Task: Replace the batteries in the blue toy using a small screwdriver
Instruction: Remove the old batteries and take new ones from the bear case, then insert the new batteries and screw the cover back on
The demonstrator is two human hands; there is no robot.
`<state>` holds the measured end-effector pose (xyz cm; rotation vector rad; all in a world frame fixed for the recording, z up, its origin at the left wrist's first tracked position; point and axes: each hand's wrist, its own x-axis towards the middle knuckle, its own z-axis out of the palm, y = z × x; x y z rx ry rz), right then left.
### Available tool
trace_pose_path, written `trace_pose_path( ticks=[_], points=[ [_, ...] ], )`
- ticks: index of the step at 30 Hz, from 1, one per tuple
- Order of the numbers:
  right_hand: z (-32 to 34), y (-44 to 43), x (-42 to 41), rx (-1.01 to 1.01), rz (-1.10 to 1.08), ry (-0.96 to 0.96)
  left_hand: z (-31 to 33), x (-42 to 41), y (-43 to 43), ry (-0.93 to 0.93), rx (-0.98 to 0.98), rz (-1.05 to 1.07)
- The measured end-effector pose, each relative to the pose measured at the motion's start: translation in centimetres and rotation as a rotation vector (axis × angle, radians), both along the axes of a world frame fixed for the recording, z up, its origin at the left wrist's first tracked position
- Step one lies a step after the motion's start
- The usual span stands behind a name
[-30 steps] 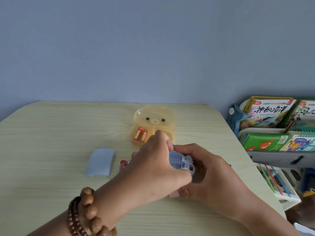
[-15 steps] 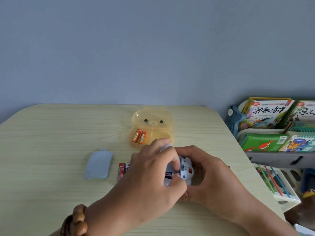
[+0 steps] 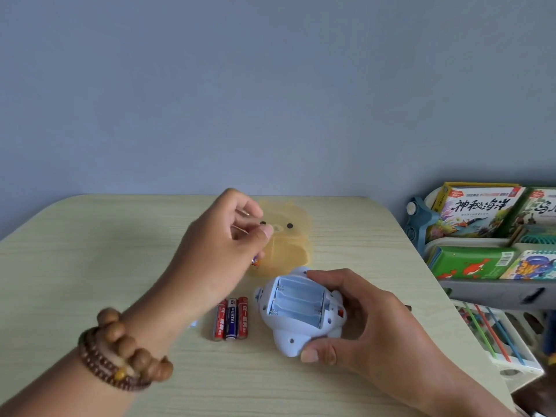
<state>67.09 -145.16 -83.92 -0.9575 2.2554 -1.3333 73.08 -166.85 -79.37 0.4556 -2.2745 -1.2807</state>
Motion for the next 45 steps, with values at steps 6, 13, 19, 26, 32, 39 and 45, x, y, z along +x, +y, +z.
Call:
trace_pose_path(
  ticks=[6, 13, 19, 26, 32, 39, 45],
  points=[
    [-0.2, -0.1, -0.1, -0.001, -0.001, -0.037, 0.3, -1.5, -3.2, -0.193, 0.014, -0.124],
    [-0.5, -0.2, -0.2, -0.016, -0.004, -0.028, -1.3, -2.6, -4.6, -0.156, -0.134, -0.248],
    [-0.7, -0.3, -0.3, -0.022, -0.004, -0.009, -1.8, -3.0, -4.7, -0.077, -0.115, -0.281],
    [-0.7, -0.4, -0.3, -0.021, -0.010, -0.007, -1.3, -3.0, -4.7, -0.282, -0.337, -0.362],
    [-0.7, -0.3, -0.3, -0.008, -0.012, -0.008, -1.5, -3.0, -5.2, -0.359, -0.330, -0.371],
    [-0.6, -0.2, -0.3, -0.004, -0.006, -0.010, -1.8, -2.9, -5.3, -0.299, -0.366, -0.399],
    [-0.4, 0.0, -0.3, 0.001, 0.003, 0.001, 0.6, 1.1, -6.4, -0.295, -0.486, -0.383]
  ],
)
